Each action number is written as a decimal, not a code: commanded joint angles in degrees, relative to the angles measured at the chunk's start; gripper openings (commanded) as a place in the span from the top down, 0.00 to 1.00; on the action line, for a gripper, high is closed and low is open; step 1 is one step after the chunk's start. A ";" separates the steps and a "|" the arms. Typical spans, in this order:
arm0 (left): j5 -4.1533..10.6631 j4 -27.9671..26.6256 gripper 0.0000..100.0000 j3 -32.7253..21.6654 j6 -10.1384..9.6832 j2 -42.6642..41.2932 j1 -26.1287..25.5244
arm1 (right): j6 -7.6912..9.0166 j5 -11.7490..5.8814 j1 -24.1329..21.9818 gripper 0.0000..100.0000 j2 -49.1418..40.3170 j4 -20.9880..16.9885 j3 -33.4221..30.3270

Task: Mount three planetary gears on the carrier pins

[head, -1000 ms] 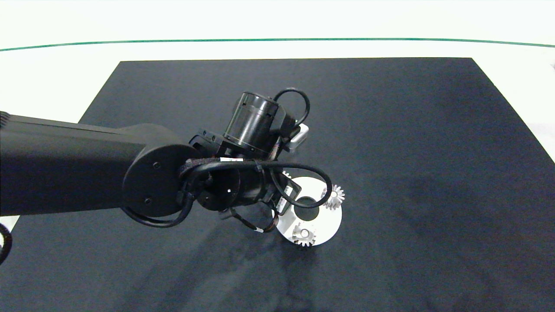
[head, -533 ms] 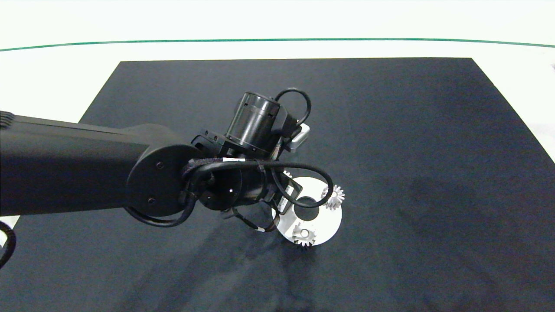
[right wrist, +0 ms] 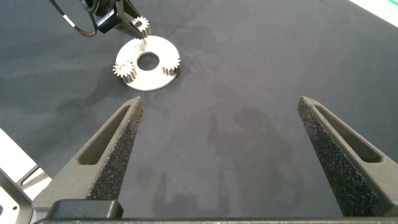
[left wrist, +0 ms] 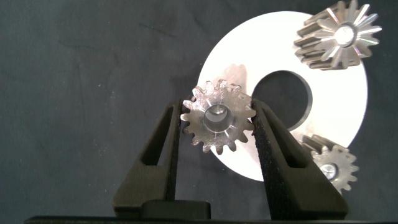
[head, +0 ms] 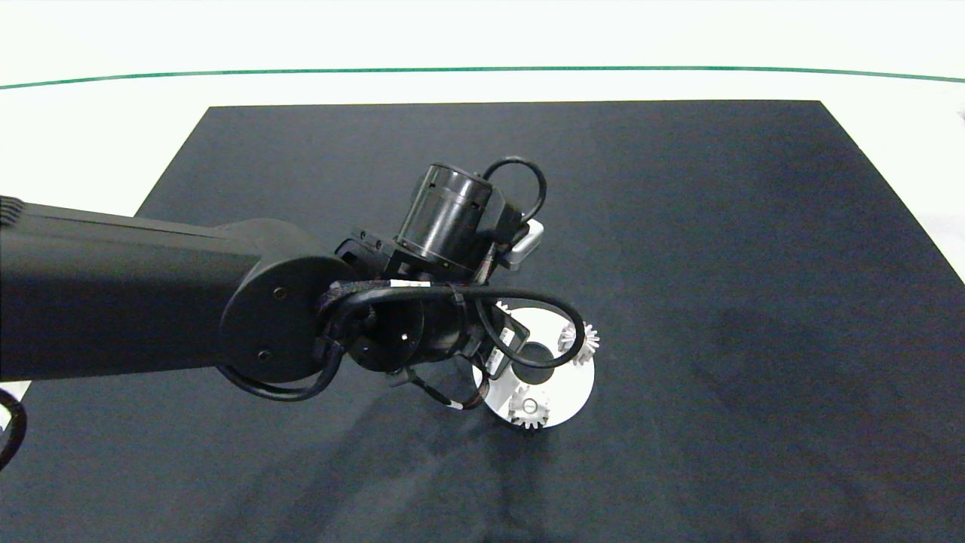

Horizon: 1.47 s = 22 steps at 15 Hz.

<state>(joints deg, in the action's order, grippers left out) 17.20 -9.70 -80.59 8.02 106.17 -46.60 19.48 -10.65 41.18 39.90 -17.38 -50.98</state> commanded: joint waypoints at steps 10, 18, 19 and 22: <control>0.11 0.04 0.87 -0.97 0.24 0.88 -0.24 | 0.12 0.02 0.04 0.00 -0.44 -0.11 -0.17; 0.11 0.12 0.87 -0.62 0.24 1.41 -0.07 | 0.12 0.02 0.04 0.00 -0.09 -0.19 -0.08; 0.11 0.21 0.87 -1.06 0.33 1.67 -0.07 | 0.12 0.02 0.04 0.00 -0.09 -0.11 -0.08; 0.11 0.30 0.87 -1.23 0.33 2.11 -0.07 | 0.12 0.02 0.04 0.00 -0.17 -0.19 -0.08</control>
<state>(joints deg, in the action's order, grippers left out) 17.23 -9.39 -81.75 8.29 107.94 -46.65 19.48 -10.56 41.20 39.61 -17.42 -51.07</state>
